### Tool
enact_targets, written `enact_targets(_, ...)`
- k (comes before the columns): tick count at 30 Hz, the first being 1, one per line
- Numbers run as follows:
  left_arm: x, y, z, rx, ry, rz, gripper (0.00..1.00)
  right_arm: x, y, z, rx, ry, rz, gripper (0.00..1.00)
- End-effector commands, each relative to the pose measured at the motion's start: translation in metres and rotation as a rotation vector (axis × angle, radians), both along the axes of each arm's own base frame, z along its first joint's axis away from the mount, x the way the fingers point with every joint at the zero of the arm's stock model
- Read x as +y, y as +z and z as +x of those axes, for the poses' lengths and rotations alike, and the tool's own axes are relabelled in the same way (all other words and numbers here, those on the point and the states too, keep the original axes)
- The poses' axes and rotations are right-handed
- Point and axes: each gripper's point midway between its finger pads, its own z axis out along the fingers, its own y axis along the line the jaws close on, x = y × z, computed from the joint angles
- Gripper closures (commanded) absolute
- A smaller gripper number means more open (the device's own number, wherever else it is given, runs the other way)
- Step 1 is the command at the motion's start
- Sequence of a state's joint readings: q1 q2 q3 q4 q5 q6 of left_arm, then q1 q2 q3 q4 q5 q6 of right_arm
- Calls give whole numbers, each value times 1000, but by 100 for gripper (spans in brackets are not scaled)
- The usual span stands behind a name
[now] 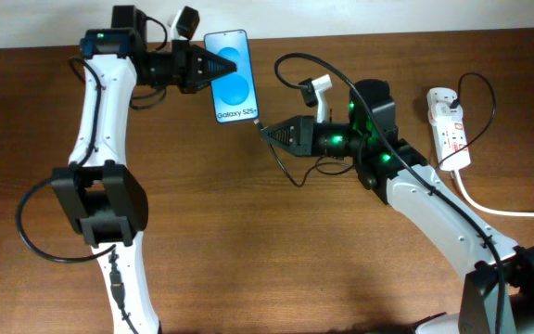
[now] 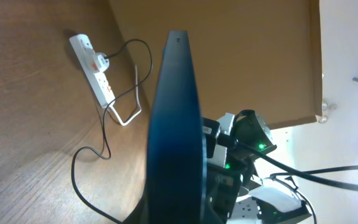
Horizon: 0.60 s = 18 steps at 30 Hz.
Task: Plug charger to phone and switch on socket
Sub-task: 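Raise the phone with the left gripper, aligning its port above the plug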
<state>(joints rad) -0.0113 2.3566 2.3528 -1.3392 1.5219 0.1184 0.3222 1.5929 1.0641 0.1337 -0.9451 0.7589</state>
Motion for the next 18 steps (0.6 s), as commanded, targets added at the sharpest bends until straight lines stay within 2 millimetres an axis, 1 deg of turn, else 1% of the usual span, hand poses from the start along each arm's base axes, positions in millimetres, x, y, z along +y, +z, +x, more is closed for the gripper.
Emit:
enact_targets(1, 0, 13, -3, 13, -10, -50, 100, -3, 8, 13, -33, -56, -12, 96)
enact_targets(3, 0, 13, -3, 85, -9, -50, 100, 0, 8, 13, 1, -69, -4, 96)
enact_targets(5, 0, 13, -3, 152, -7, -49, 100, 7, 7, 12, 36, -88, -1, 96)
enact_targets(6, 0, 13, -3, 167, -7, -49, 100, 11, 6, 10, 76, -96, 7, 96)
enact_targets(8, 1, 13, -2, 186, -4, -49, 100, 11, 7, 8, 140, -98, 31, 96)
enact_targets(13, 1, 15, 6, 190, -4, -47, 100, 19, 25, -3, 154, -15, 107, 96)
enact_targets(18, -2, 10, 10, 211, 7, -15, 100, 20, 26, -3, 152, -17, 107, 96)
